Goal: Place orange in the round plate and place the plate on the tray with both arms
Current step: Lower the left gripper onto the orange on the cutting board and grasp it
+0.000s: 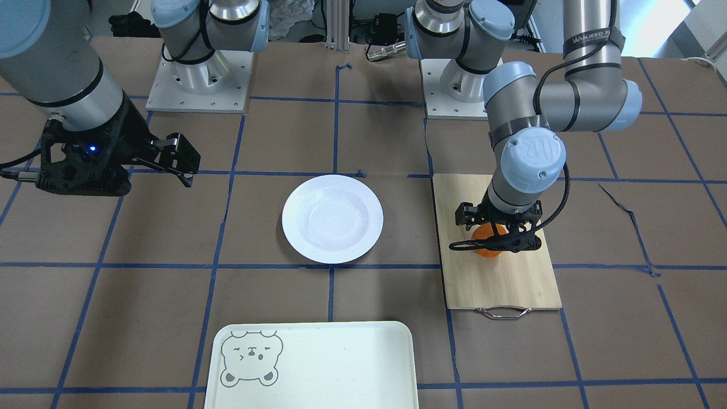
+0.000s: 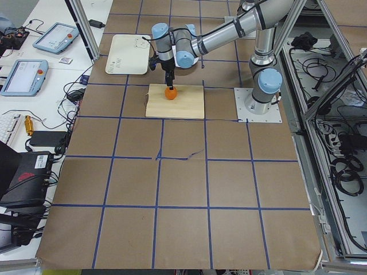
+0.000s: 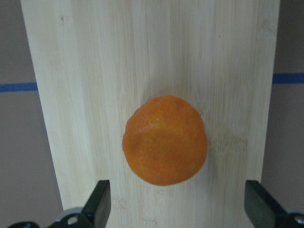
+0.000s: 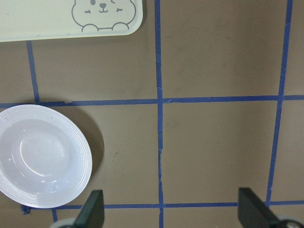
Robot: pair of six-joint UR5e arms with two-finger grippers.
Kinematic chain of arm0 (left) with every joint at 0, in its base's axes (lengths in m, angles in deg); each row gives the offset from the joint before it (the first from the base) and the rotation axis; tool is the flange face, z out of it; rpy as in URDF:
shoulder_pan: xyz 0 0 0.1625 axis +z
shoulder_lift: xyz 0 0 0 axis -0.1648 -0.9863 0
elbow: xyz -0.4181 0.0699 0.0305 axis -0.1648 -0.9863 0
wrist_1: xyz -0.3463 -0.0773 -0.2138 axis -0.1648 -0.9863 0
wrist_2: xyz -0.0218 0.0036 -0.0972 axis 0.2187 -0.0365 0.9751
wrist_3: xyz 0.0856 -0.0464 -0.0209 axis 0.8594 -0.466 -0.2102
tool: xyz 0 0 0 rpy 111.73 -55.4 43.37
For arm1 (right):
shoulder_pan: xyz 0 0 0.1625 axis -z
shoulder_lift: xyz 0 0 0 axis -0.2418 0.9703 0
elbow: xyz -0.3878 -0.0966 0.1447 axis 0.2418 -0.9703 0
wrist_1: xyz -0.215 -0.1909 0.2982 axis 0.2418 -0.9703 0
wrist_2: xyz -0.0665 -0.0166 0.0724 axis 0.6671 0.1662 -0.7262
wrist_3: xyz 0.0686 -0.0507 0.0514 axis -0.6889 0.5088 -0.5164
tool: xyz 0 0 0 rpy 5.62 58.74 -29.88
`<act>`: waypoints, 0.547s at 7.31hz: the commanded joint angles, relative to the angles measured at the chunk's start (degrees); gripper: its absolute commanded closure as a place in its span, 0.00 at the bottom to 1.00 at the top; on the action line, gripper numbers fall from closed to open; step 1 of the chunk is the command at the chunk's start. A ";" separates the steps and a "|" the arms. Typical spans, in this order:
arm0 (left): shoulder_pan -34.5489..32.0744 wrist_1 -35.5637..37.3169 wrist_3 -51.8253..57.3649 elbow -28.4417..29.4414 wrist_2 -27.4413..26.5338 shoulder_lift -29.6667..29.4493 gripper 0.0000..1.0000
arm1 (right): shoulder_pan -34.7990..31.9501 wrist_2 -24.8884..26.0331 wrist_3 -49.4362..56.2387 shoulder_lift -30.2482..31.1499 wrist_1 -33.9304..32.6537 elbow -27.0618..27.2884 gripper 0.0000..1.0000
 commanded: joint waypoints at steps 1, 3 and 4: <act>0.18 3.70 0.90 -0.14 -0.37 -4.05 0.00 | 0.00 0.09 0.17 -0.09 0.02 0.09 0.00; 0.35 3.70 2.22 -0.05 -0.55 -5.03 0.21 | 0.00 0.09 0.26 -0.09 0.02 0.09 0.00; 0.44 3.61 2.31 -0.14 -0.46 -4.94 0.48 | 0.00 0.09 0.26 -0.09 0.02 0.09 0.00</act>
